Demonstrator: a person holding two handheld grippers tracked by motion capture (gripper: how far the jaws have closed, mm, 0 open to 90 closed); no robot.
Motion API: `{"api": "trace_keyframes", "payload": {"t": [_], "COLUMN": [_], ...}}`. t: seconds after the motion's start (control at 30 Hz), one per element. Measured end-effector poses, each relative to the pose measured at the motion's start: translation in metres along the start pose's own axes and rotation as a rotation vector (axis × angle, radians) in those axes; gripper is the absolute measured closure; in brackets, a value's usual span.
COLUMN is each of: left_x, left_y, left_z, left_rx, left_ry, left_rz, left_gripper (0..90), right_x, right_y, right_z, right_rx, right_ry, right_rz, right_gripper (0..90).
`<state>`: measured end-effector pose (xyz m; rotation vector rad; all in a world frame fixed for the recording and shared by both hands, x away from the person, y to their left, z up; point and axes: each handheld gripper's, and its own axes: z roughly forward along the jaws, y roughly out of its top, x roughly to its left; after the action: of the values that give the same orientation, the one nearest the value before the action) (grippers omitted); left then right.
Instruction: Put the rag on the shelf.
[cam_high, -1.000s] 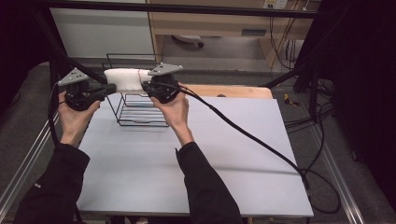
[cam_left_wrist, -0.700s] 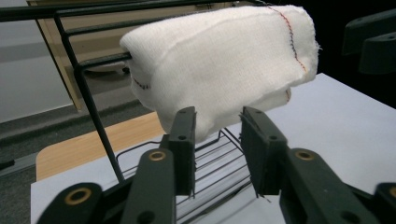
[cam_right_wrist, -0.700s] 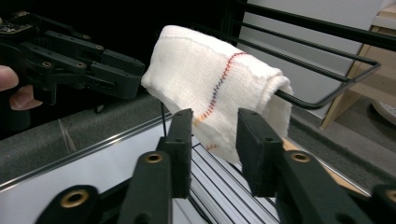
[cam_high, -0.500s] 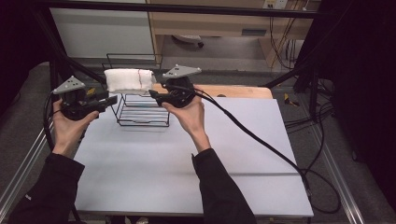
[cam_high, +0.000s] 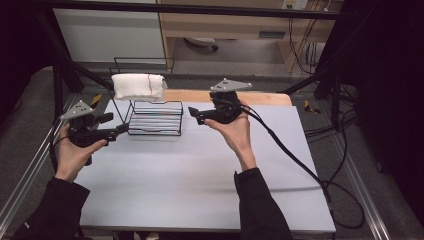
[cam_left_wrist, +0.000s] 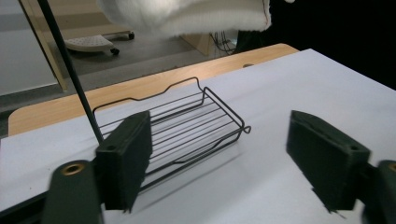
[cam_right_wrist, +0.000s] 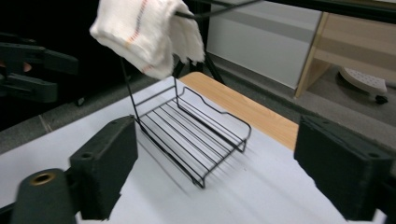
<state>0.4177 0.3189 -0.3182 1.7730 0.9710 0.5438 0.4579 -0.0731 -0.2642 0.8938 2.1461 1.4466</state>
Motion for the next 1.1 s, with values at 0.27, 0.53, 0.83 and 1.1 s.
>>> {"api": "trace_keyframes", "payload": {"t": [0.27, 0.53, 0.83, 1.1], "left_x": [-0.006, -0.013, -0.021, -0.026], "left_y": [-0.026, -0.051, -0.084, -0.104], "left_z": [0.002, 0.007, 0.013, 0.017], "left_rx": [0.037, 0.074, 0.109, 0.136], "left_ry": [-0.001, -0.026, -0.059, -0.085], "left_rz": [0.008, 0.004, 0.015, 0.039], "left_gripper": [7.7, 6.0, 6.3, 6.7], "right_x": [-0.024, -0.044, -0.055, -0.061], "right_y": [-0.033, -0.079, -0.137, -0.18], "right_z": [-0.028, -0.054, -0.08, -0.093], "right_rx": [-0.004, 0.01, 0.052, 0.092], "right_ry": [-0.01, -0.024, -0.031, -0.026], "right_rz": [0.043, 0.09, 0.126, 0.144], "right_gripper": [6.4, 2.5, 0.8, 0.6]}}
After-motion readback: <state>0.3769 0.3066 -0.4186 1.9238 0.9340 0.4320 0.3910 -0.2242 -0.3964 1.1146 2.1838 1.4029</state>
